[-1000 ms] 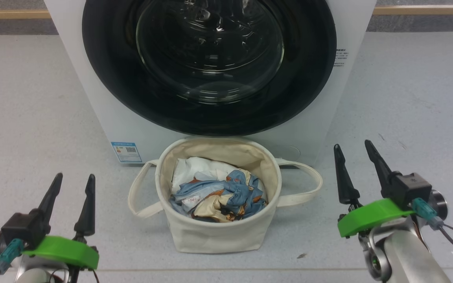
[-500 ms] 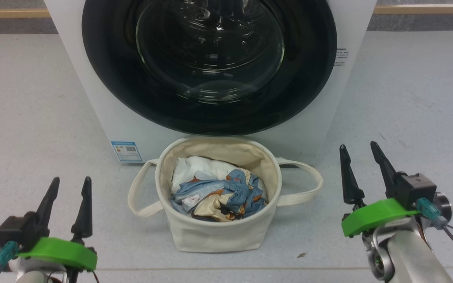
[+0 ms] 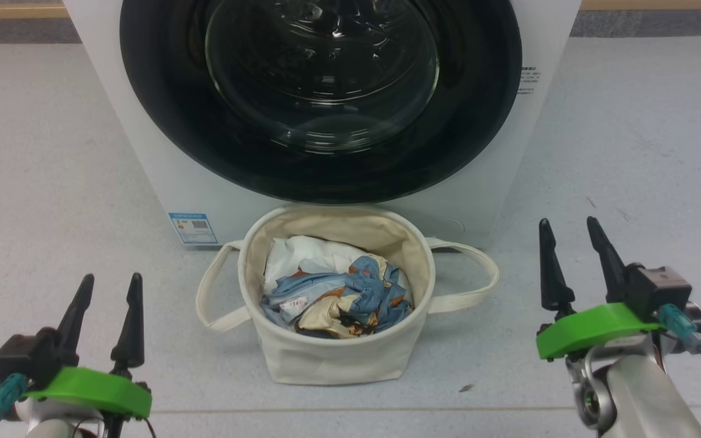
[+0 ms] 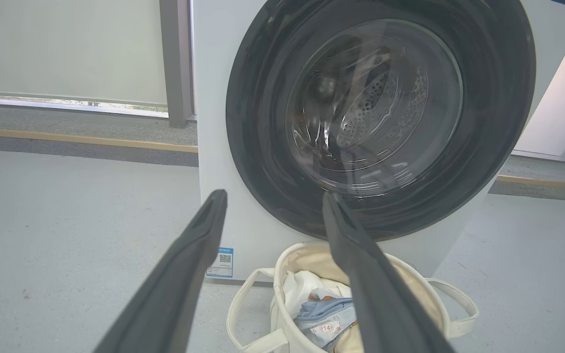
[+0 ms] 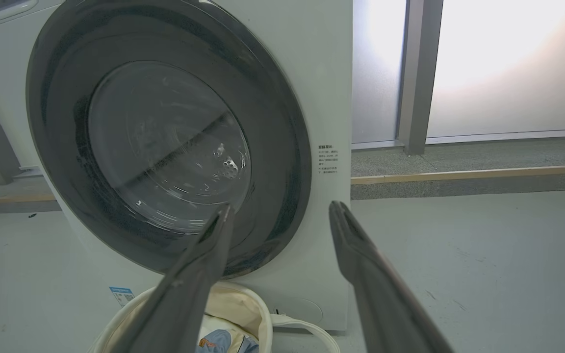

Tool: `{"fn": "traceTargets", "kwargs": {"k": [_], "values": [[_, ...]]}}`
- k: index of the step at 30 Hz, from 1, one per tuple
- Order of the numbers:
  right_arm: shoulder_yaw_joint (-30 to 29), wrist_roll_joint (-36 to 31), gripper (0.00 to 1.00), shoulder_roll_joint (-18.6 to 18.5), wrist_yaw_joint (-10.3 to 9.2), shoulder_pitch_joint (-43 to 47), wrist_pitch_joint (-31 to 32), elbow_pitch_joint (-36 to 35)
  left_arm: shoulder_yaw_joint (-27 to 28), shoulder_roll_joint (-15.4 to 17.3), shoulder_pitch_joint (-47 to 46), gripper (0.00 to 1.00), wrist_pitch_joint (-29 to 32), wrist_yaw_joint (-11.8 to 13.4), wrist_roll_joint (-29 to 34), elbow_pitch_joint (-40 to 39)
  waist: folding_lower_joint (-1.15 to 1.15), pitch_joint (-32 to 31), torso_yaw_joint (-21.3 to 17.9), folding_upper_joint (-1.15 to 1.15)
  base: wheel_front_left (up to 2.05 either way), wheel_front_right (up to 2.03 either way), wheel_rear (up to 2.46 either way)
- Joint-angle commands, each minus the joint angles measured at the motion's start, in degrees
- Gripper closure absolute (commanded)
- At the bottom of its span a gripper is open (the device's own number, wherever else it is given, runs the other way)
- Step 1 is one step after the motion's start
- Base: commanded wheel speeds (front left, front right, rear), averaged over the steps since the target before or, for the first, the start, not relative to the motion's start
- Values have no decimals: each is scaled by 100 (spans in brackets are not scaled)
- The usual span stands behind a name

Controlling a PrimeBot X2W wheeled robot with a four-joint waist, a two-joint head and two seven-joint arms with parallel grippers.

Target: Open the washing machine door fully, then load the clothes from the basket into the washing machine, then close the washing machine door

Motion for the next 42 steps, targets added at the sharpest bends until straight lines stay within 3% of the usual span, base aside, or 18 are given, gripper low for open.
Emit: {"fn": "traceTargets", "kwargs": {"k": [1,15,26,42], "values": [[41,27,0,14,0,-164,-72,-169,159,188,-299,0,-70,-33,-30,-185,0,11,0,0,0,0,0],[-6,23,0,51,0,-174,-72,-145,17,271,-237,0,-70,-33,-387,-231,0,55,22,0,0,0,0],[10,17,0,47,0,-172,-72,-126,-27,314,-216,0,-70,-33,-274,-207,0,41,1,0,9,4,-12],[25,45,0,14,0,-177,-72,-115,-96,289,-222,0,-70,-33,-179,-186,0,9,-19,0,125,58,-183]]}}
